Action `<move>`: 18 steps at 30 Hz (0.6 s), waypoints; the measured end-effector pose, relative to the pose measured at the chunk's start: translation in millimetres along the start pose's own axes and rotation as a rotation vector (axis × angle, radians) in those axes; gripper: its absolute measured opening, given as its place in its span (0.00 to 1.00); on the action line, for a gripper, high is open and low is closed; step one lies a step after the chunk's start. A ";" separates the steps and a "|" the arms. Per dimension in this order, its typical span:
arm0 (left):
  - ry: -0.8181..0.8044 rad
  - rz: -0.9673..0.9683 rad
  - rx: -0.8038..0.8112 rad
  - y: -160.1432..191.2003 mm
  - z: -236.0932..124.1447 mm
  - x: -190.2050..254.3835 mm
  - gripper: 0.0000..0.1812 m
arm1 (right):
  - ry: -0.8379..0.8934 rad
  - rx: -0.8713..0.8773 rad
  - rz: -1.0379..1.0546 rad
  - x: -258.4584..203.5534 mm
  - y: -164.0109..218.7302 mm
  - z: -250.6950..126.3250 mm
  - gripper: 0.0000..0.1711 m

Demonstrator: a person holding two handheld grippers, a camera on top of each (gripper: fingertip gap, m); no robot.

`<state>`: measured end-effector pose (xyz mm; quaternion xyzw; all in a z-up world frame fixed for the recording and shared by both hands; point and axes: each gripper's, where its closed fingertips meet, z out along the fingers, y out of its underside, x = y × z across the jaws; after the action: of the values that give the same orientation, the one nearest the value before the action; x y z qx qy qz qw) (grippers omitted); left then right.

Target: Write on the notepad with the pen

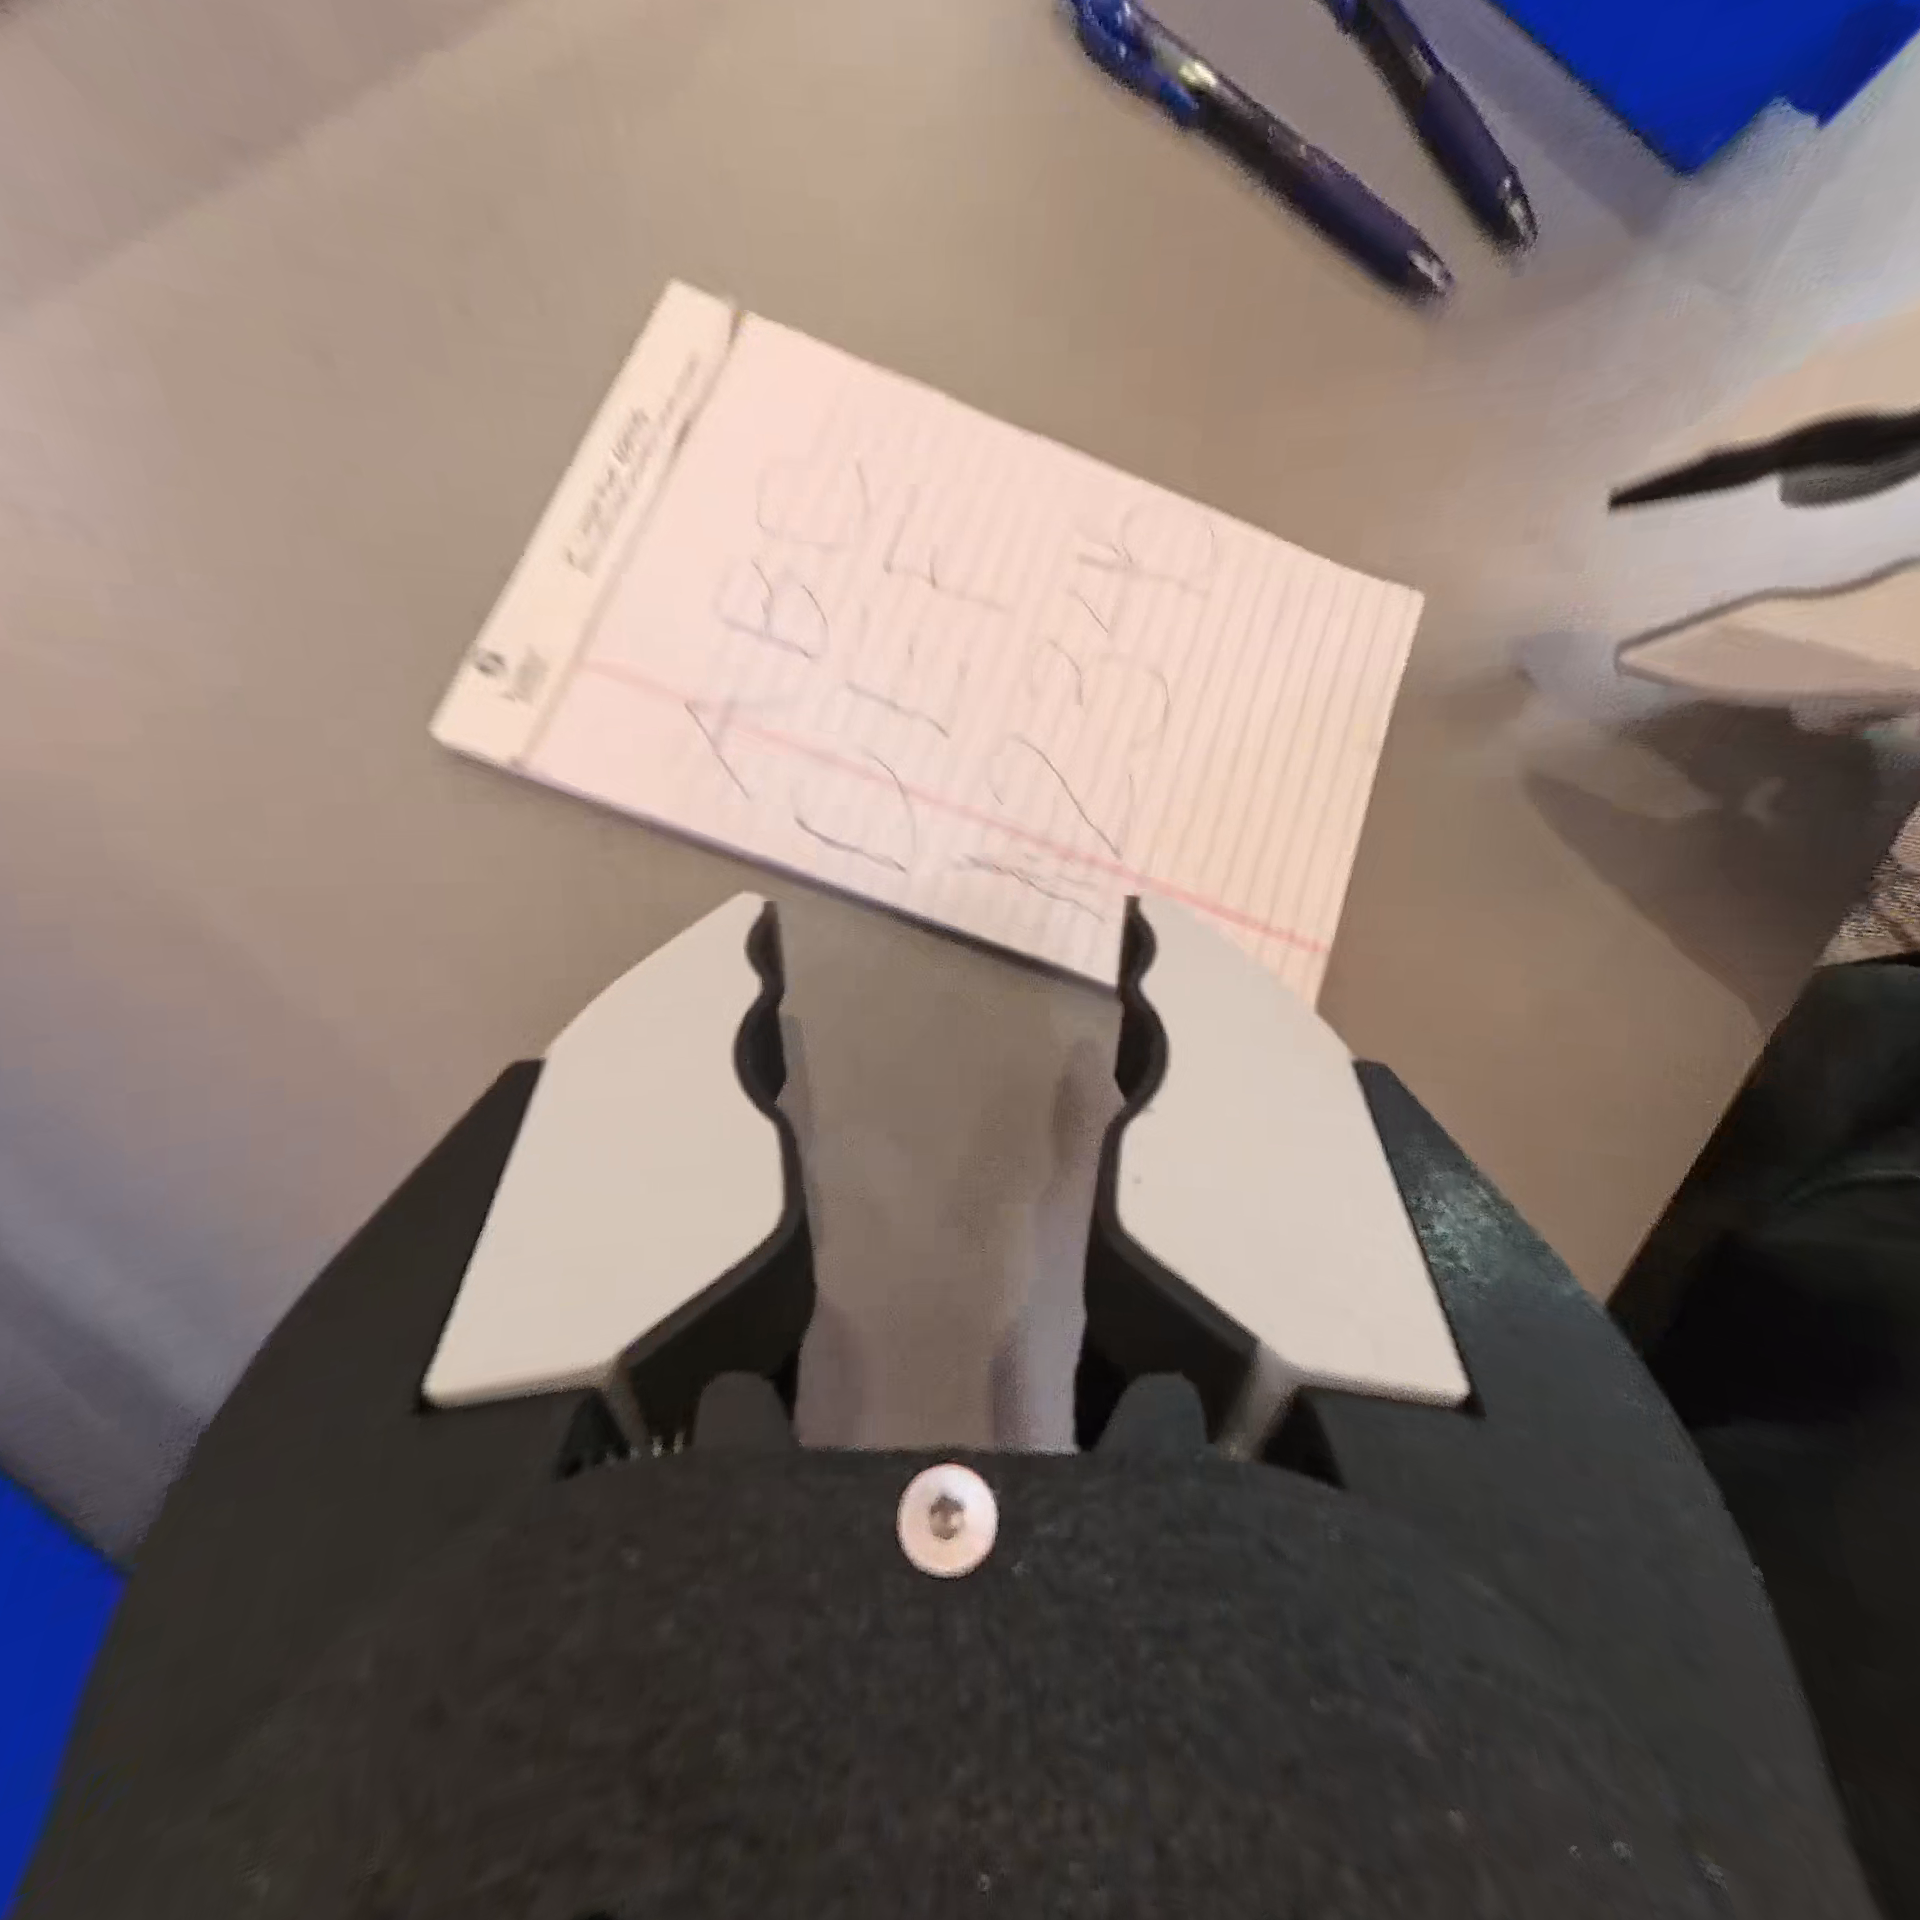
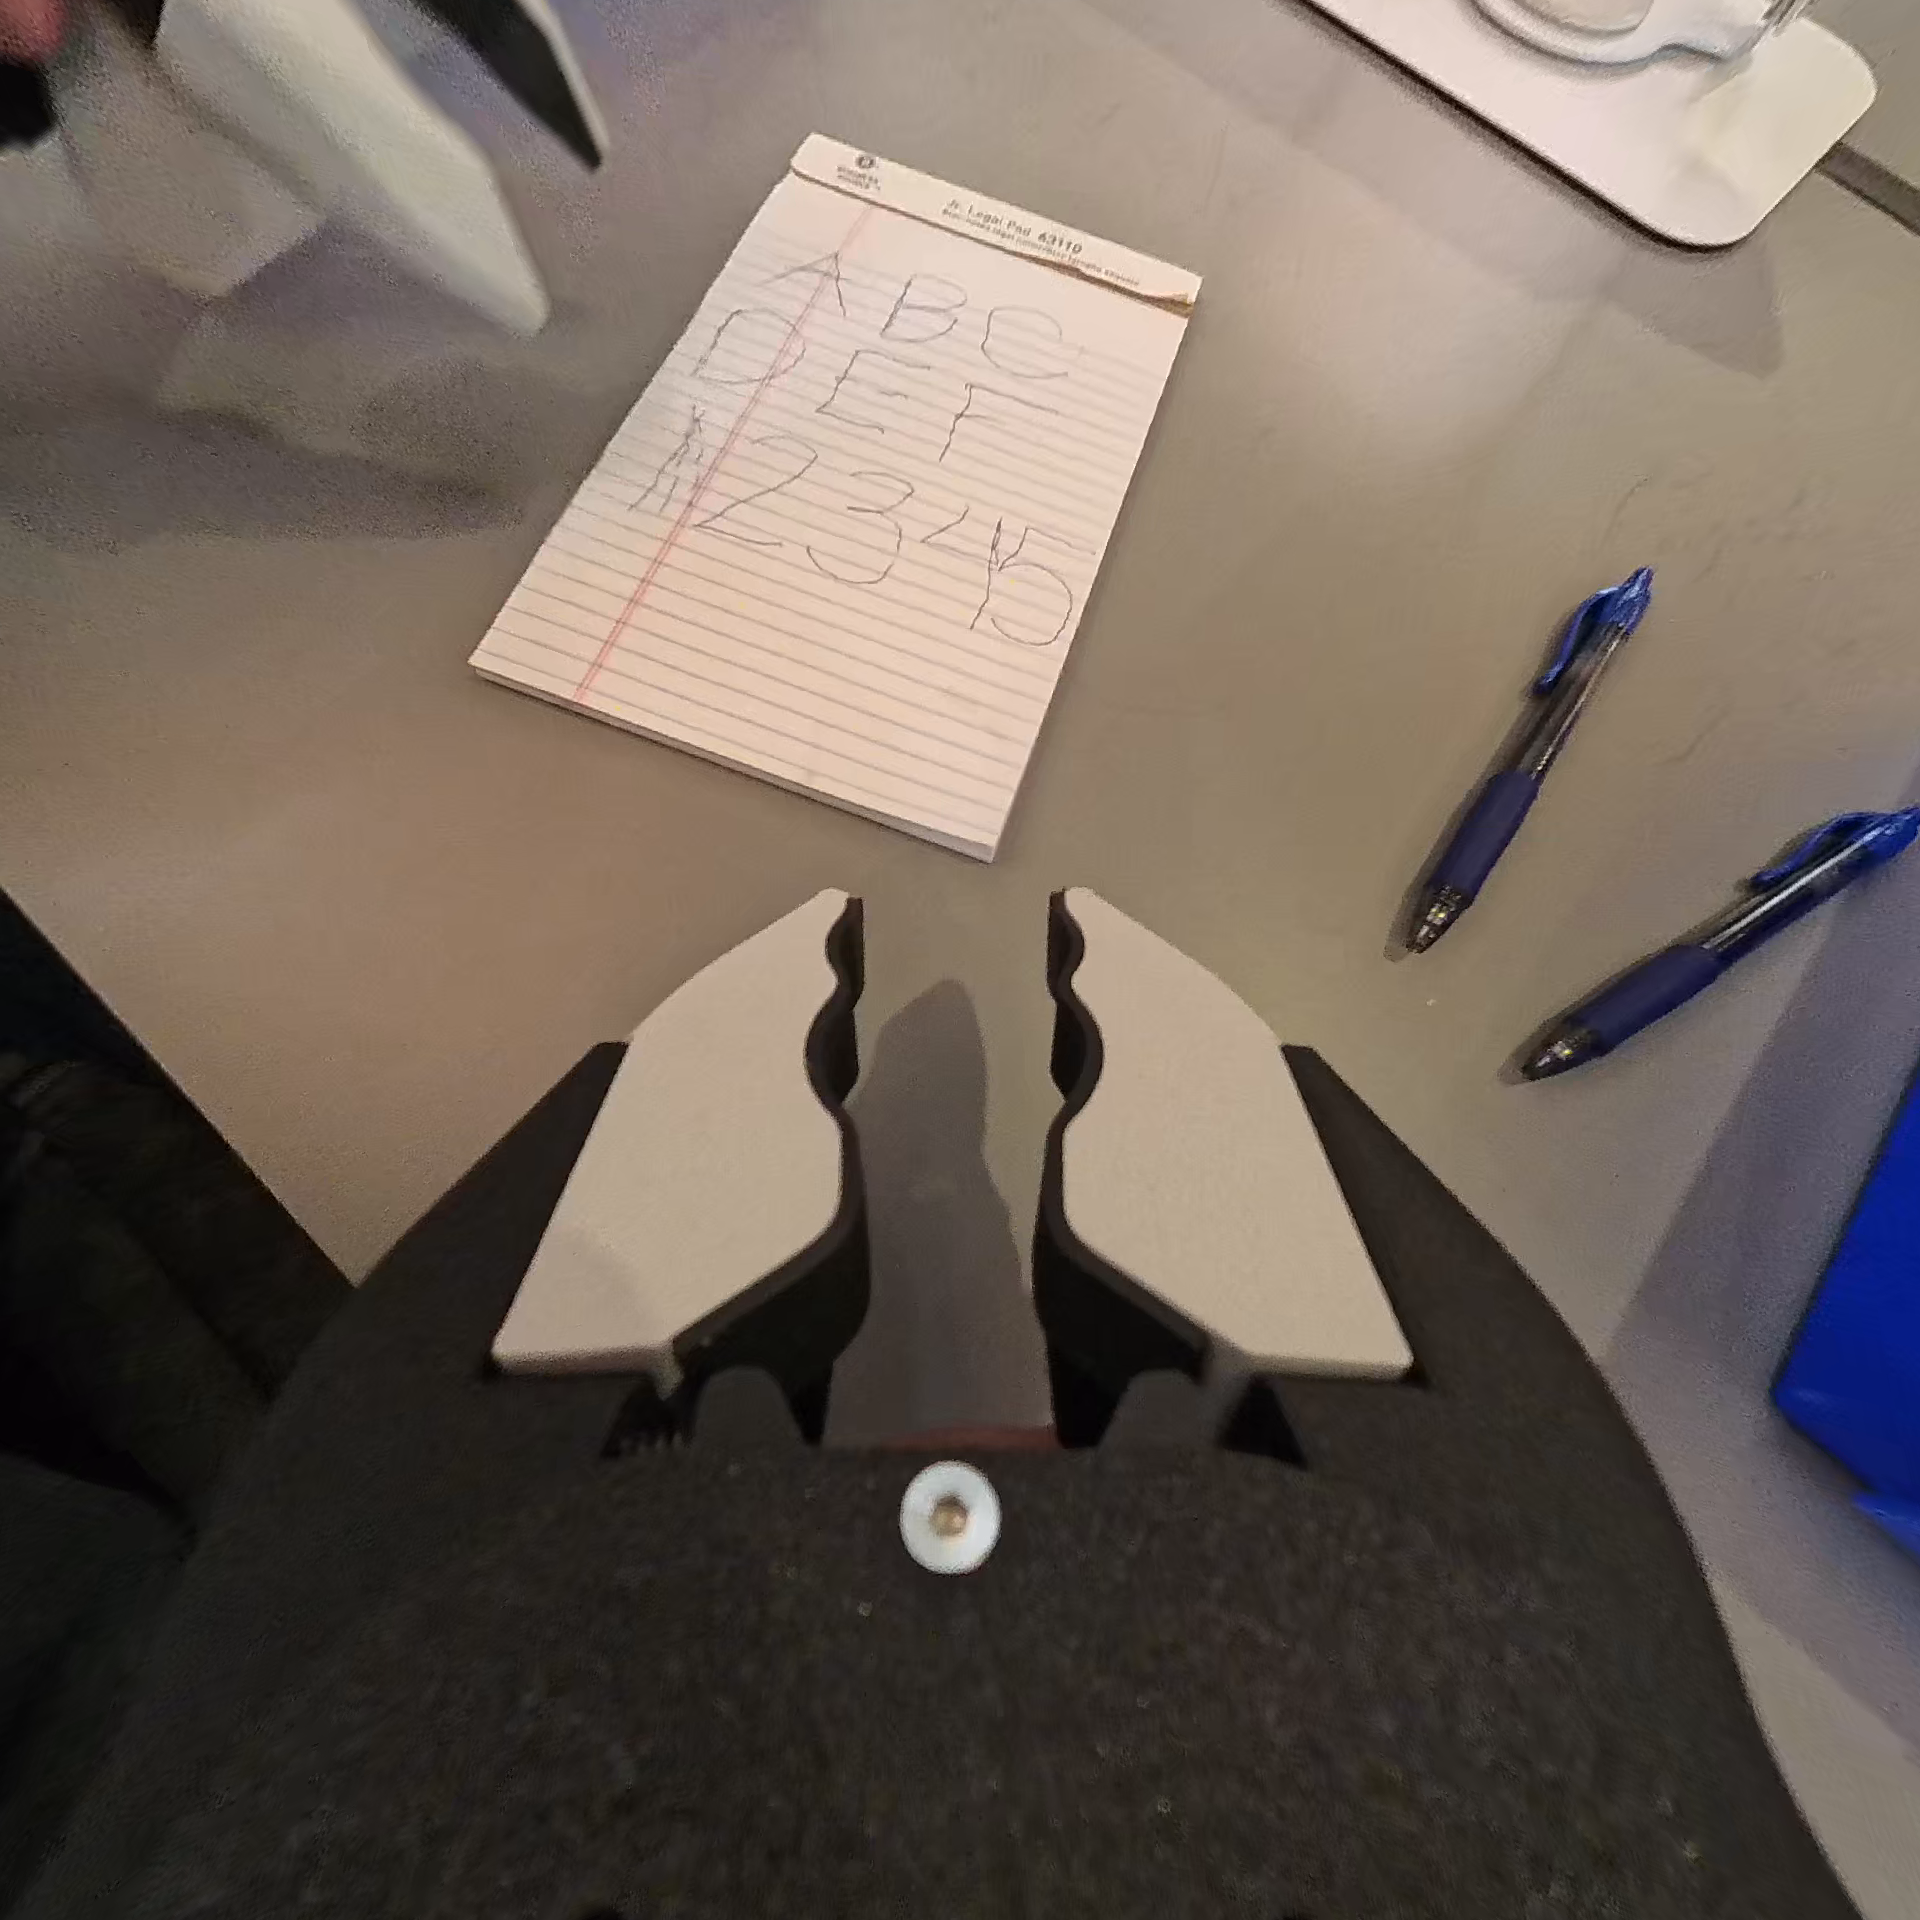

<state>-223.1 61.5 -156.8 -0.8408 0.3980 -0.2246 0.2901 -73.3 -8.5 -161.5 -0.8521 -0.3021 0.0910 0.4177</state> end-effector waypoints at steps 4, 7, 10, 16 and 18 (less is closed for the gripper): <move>0.041 -0.028 -0.015 24.3 7.3 35.2 0.35 | 0.014 0.019 -0.028 6.3 -0.6 -4.1 0.20; -0.018 0.015 -0.046 32.9 15.0 38.4 0.37 | 0.021 0.039 -0.047 6.7 -2.4 -7.4 0.19; 0.001 0.009 -0.067 32.3 22.5 41.6 0.45 | 0.015 0.053 -0.046 3.5 -1.1 -9.4 0.19; -0.110 0.119 -0.091 29.1 33.6 46.7 0.57 | 0.031 0.082 -0.030 3.5 3.3 -20.5 0.19; -0.155 0.138 -0.093 29.7 36.3 41.7 0.55 | 0.037 0.094 -0.016 6.2 3.4 -24.1 0.18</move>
<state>-192.7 24.2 -197.0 -0.8387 0.4415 -0.1198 0.2954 -57.1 -22.3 -148.3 -0.8305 -0.2965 0.0858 0.4637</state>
